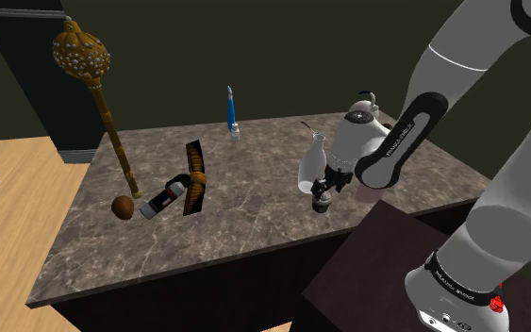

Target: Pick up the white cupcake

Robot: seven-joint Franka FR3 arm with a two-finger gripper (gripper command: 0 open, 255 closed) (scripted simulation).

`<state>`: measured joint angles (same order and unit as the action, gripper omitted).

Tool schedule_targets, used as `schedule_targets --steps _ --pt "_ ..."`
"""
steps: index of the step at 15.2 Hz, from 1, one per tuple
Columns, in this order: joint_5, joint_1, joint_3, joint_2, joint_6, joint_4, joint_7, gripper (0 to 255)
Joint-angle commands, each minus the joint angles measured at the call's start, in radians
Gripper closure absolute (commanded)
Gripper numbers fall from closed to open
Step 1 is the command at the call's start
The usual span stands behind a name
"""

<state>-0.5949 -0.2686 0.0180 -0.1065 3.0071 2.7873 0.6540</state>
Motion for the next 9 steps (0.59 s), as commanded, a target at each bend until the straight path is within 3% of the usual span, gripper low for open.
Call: schedule_targets --steps 1,6,8,9 --pt "-0.100 0.024 0.048 -0.055 0.037 -0.022 0.081 0" --pt "-0.276 0.150 0.201 -0.178 0.122 -0.074 0.248 0" --pt "-0.270 0.155 0.204 -0.178 0.123 -0.073 0.243 0" --pt "-0.268 0.152 0.201 -0.176 0.121 -0.073 0.241 255"
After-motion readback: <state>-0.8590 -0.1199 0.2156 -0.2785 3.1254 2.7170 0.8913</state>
